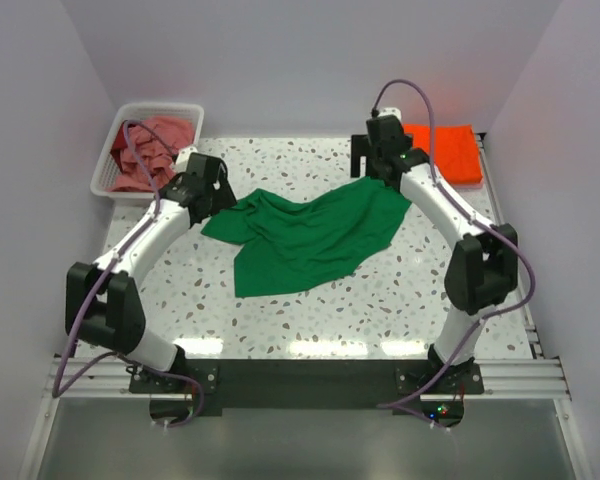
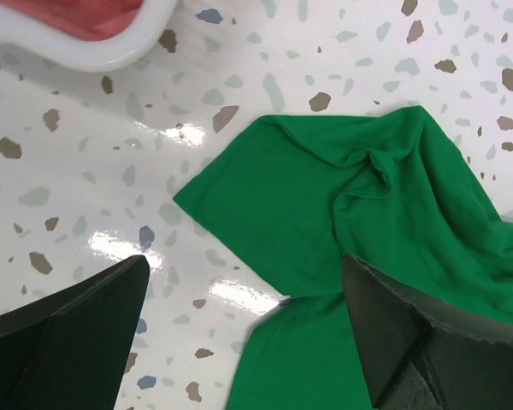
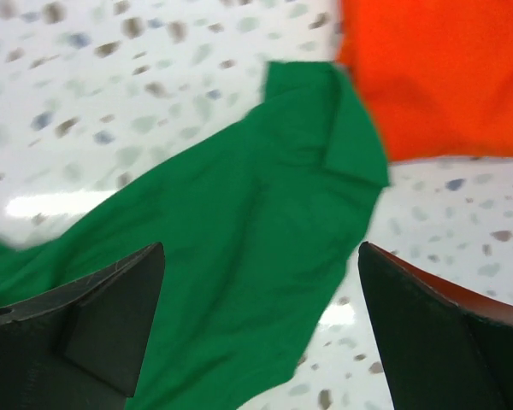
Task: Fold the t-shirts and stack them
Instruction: Flatten the tshirt out
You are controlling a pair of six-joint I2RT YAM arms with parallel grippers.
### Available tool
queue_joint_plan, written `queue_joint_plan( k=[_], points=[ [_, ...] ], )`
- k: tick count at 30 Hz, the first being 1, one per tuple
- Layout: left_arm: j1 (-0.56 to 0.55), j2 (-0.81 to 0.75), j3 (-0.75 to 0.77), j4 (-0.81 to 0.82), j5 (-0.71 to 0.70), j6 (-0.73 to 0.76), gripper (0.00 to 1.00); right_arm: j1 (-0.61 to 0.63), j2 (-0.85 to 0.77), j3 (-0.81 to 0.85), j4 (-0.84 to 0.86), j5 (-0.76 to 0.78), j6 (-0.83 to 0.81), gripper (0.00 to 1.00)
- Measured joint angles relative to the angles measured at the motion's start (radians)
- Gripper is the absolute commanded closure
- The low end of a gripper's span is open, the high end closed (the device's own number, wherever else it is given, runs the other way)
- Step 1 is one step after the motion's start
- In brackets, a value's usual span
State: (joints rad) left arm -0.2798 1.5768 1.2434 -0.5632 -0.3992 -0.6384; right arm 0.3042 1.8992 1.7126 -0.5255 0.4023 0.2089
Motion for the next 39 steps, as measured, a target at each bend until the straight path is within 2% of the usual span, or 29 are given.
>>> queue_joint_plan(
  k=[3, 6, 9, 12, 17, 22, 27, 33, 39],
  points=[
    [0.008, -0.105, -0.081, 0.000, -0.011, -0.037, 0.00, 0.130, -0.152, -0.177, 0.050, -0.063, 0.039, 0.01],
    [0.009, -0.205, -0.169, 0.004, -0.016, -0.079, 0.00, 0.291, -0.237, -0.326, 0.103, -0.141, 0.093, 0.01],
    [0.010, -0.266, -0.253, 0.008, -0.010, -0.107, 0.00, 0.446, -0.198, -0.385, 0.119, -0.238, 0.138, 0.01],
    [0.010, -0.298, -0.327, 0.007, 0.006, -0.127, 0.00, 0.526, -0.090, -0.387, 0.138, -0.314, 0.174, 0.01],
    [0.010, -0.343, -0.376, 0.000, 0.024, -0.140, 0.00, 0.566, 0.068, -0.373, 0.137, -0.336, 0.208, 0.01],
    [0.010, -0.383, -0.380, 0.001, 0.026, -0.155, 0.00, 0.565, 0.065, -0.388, 0.162, -0.297, 0.257, 0.01],
    [0.010, -0.390, -0.385, 0.000, 0.026, -0.159, 0.00, 0.562, -0.034, -0.533, 0.194, -0.229, 0.298, 0.01],
    [0.010, -0.389, -0.393, 0.002, 0.039, -0.163, 0.00, 0.523, -0.201, -0.734, 0.143, -0.139, 0.334, 0.01],
    [0.009, -0.386, -0.449, 0.016, 0.079, -0.163, 0.00, 0.503, -0.379, -0.814, 0.061, -0.053, 0.270, 0.01]
  ],
)
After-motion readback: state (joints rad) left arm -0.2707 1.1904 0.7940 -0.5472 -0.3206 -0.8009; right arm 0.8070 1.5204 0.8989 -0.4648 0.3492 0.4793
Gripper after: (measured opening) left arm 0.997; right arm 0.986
